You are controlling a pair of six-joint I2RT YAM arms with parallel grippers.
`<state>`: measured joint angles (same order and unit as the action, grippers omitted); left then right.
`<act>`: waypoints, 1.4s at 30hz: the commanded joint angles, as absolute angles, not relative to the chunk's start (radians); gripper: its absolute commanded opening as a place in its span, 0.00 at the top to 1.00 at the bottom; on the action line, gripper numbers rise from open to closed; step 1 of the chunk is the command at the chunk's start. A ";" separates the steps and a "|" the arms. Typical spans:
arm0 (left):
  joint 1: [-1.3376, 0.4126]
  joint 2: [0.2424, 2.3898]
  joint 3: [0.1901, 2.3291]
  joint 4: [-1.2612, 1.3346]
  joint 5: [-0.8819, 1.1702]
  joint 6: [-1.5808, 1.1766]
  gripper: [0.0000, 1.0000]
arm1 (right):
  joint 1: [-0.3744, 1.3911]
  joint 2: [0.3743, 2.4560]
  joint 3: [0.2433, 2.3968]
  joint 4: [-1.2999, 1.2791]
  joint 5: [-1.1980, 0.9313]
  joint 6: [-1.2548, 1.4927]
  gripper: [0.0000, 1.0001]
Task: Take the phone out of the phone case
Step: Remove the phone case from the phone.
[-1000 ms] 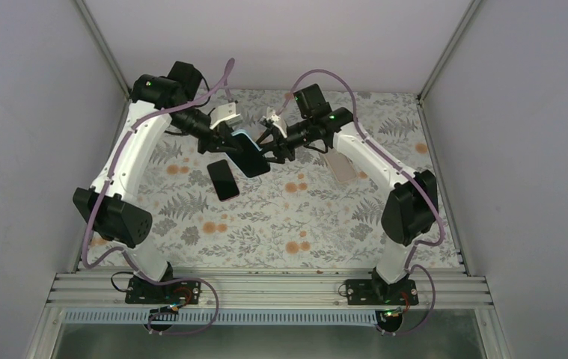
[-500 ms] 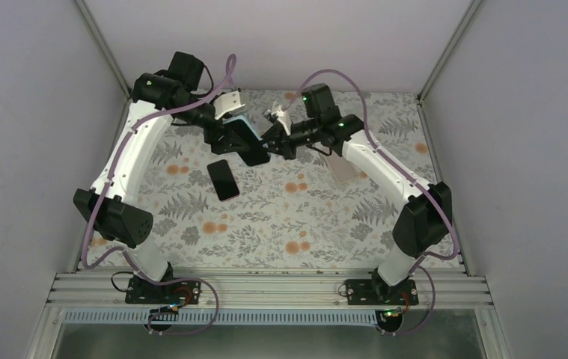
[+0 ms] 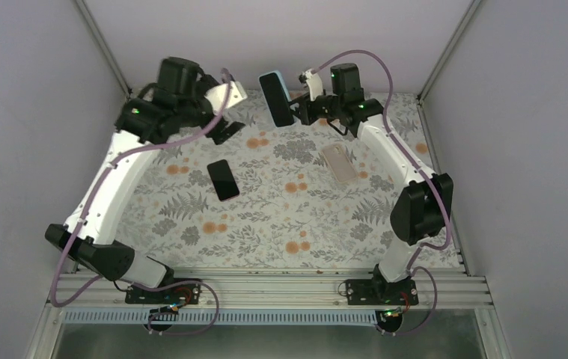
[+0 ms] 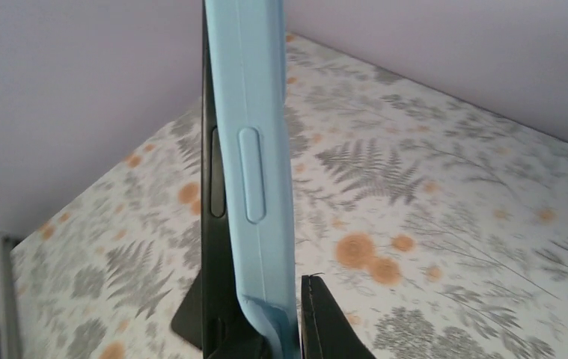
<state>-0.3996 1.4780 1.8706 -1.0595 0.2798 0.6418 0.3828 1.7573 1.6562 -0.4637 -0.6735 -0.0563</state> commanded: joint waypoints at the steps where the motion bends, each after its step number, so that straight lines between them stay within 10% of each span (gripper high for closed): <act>1: -0.548 1.479 1.671 -0.691 -0.124 0.595 0.00 | 0.390 1.769 1.764 -0.400 -0.488 0.161 0.97; 13: -0.689 1.619 1.618 -0.323 -0.231 0.546 0.00 | 0.393 1.752 1.748 -0.330 -0.398 0.329 0.97; 42: -0.684 1.773 1.744 -0.366 -0.110 0.477 0.02 | 0.409 1.714 1.706 -0.274 -0.367 0.339 0.97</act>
<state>-0.6834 1.7630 1.7016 -0.3763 -0.0990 0.4992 0.3992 1.7794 1.7058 -0.3672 -0.3683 0.3405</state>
